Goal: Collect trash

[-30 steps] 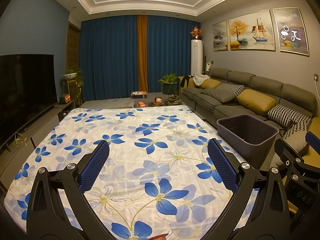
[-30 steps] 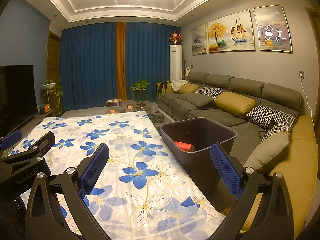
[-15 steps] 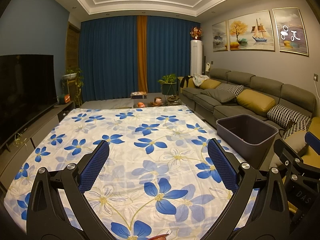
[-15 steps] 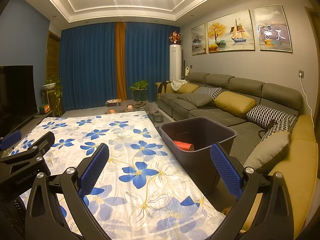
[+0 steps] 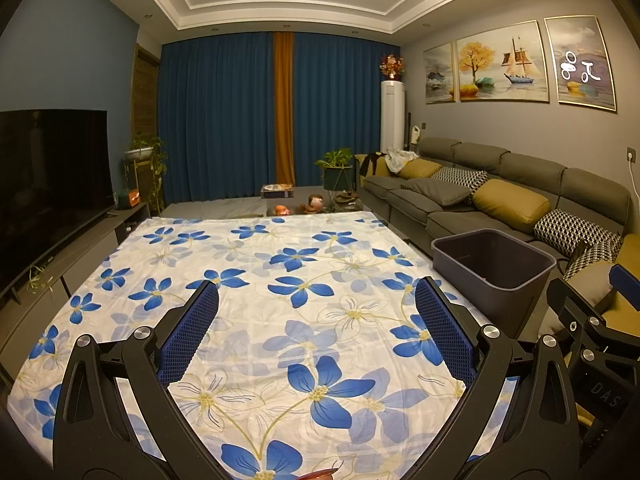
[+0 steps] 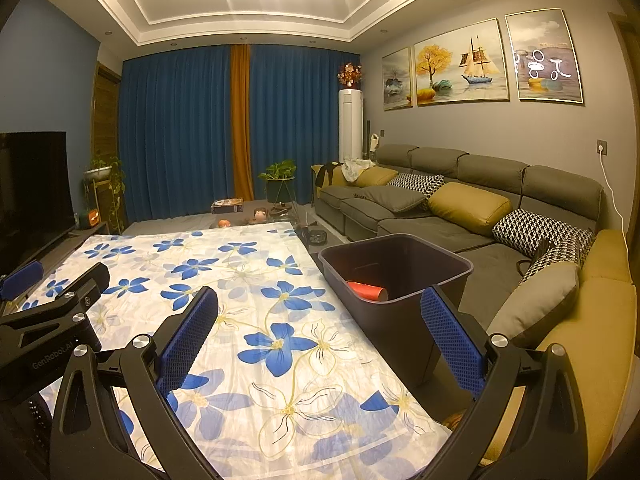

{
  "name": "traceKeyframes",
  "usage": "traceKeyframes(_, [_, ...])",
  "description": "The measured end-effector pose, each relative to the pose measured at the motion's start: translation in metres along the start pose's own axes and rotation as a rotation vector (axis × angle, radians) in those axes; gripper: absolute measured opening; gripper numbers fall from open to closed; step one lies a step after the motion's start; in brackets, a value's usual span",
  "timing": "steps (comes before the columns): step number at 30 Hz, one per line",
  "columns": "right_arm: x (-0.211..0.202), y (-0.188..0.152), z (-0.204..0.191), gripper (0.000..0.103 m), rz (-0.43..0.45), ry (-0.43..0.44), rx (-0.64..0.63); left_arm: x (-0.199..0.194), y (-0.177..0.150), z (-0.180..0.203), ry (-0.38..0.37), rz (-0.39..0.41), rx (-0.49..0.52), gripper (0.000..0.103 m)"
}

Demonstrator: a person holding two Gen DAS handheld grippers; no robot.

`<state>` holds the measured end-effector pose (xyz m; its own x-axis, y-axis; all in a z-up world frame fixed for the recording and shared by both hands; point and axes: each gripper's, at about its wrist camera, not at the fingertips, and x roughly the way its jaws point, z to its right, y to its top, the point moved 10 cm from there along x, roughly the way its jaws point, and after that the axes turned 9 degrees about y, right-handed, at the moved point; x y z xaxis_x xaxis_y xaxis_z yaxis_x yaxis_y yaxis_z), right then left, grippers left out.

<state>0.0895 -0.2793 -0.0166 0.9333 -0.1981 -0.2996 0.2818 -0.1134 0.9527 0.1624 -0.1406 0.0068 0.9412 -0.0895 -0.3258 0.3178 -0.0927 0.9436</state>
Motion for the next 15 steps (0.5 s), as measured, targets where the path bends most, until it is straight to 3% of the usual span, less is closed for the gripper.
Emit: traceKeyframes(15, [-0.0031, -0.0006, 0.0006, 0.098, 0.002, 0.000, 0.003, 0.0001, -0.0007, 0.0002, 0.000, 0.001, 0.003, 0.097])
